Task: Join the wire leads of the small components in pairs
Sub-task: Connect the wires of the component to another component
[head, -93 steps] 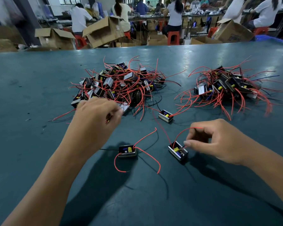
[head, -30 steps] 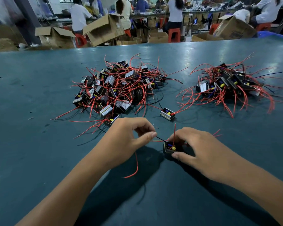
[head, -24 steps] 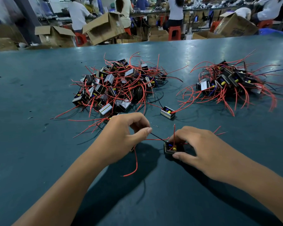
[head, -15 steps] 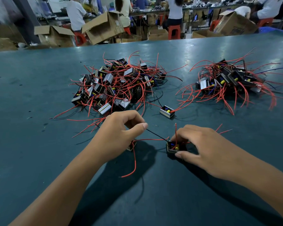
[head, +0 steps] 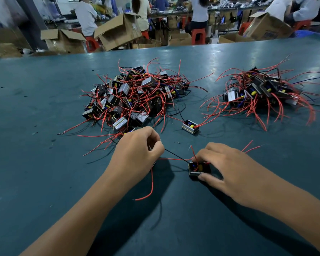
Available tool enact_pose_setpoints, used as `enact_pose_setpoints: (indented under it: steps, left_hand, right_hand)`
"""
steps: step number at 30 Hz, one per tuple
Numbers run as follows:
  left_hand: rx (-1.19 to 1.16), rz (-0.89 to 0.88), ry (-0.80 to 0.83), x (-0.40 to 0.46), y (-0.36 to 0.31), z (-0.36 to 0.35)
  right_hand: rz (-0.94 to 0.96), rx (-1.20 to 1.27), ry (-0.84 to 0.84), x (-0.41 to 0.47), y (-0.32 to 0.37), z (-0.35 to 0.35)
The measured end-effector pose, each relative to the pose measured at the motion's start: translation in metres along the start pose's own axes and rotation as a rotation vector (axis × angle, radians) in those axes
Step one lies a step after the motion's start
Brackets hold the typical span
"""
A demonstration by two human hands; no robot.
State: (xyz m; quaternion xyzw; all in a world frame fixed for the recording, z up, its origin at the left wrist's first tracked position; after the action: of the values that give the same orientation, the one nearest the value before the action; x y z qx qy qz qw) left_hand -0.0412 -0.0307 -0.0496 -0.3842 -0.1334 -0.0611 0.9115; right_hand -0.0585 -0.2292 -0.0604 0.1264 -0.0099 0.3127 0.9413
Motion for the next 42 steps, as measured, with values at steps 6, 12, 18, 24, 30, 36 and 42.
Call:
enact_pose_setpoints:
  steps: [6, 12, 18, 24, 30, 36, 42]
  left_hand:
    - [-0.182, -0.030, 0.083, 0.000, -0.004, -0.005]
    - [-0.273, -0.120, 0.162, -0.003, -0.016, -0.010]
    - [-0.342, -0.112, 0.204, -0.006, -0.016, -0.019]
    - [-0.338, -0.113, 0.130, -0.006, -0.015, -0.019]
    - [-0.348, -0.021, 0.055, -0.006, -0.008, -0.023]
    - [-0.308, 0.020, 0.012, -0.006, -0.004, -0.023]
    - [-0.285, -0.166, -0.063, -0.003, -0.020, 0.012]
  right_hand:
    - [-0.048, 0.116, -0.041, 0.002, -0.003, 0.001]
    - [-0.083, 0.388, -0.291, 0.012, 0.008, 0.007]
    - [-0.072, 0.370, -0.335, 0.011, 0.011, 0.003]
    - [-0.057, 0.350, -0.333, 0.010, 0.013, 0.002]
    - [-0.059, 0.349, -0.364, 0.009, 0.013, 0.003]
    - [-0.090, 0.345, -0.383, 0.008, 0.010, 0.003]
    - [-0.138, 0.341, -0.398, 0.007, 0.007, 0.002]
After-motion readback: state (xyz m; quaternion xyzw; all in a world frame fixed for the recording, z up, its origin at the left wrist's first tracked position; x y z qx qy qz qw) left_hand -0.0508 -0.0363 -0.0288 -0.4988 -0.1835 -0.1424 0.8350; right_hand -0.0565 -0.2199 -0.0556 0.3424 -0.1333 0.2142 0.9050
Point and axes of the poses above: each hand's wrist, its own x-axis towards the middle knuckle, its own z-axis out of the back of the hand, y = z × x, the point moved 6 cm from there along x, towards the middle knuckle, and after that the axes turned 5 degrees about -x, right-handed, at the moved point
